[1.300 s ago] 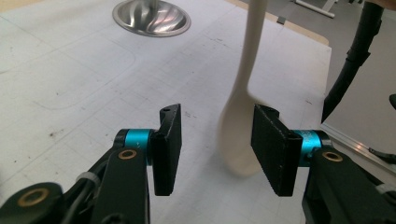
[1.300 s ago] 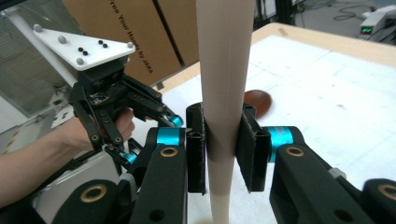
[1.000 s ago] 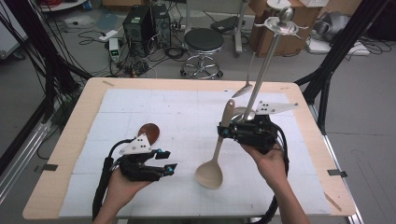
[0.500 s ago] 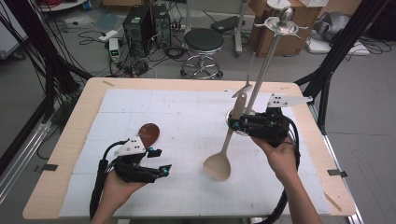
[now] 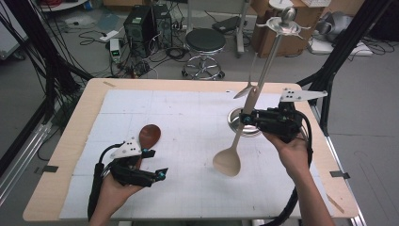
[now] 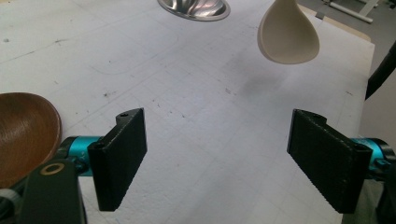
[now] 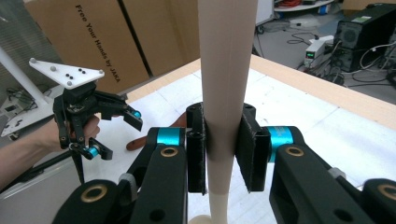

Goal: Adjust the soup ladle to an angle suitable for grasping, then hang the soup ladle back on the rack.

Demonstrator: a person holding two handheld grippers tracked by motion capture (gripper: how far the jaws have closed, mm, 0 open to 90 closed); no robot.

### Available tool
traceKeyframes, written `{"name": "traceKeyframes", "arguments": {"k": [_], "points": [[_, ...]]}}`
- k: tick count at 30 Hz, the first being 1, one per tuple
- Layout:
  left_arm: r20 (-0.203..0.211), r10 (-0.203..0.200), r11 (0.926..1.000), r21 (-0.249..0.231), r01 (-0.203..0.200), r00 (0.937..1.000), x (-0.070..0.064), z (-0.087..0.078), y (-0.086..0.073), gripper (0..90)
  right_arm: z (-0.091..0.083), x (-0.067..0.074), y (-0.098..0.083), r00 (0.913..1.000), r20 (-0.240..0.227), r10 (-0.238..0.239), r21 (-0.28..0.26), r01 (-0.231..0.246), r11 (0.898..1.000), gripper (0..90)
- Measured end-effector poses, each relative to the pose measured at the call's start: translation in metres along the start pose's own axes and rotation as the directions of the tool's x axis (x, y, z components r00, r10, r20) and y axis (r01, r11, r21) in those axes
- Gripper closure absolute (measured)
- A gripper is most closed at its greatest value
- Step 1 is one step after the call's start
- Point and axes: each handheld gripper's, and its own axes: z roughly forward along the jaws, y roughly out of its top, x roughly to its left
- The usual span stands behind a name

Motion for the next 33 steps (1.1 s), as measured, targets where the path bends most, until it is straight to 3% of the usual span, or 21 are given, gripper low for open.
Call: {"name": "traceKeyframes", "arguments": {"k": [14, 33], "points": [[-0.015, -0.003, 1.0000, 0.002, 0.003, 0.9999, 0.003, -0.004, -0.003, 17.3, -0.005, -0.010, 0.005, 0.9997, 0.022, 0.012, -0.002, -0.012, 1.000, 75.8], [-0.012, 0.001, 1.0000, 0.000, -0.001, 0.9999, 0.002, -0.006, -0.003, 16.6, -0.013, -0.021, 0.031, 0.9986, 0.053, -0.008, -0.007, 0.008, 1.000, 75.8]]}}
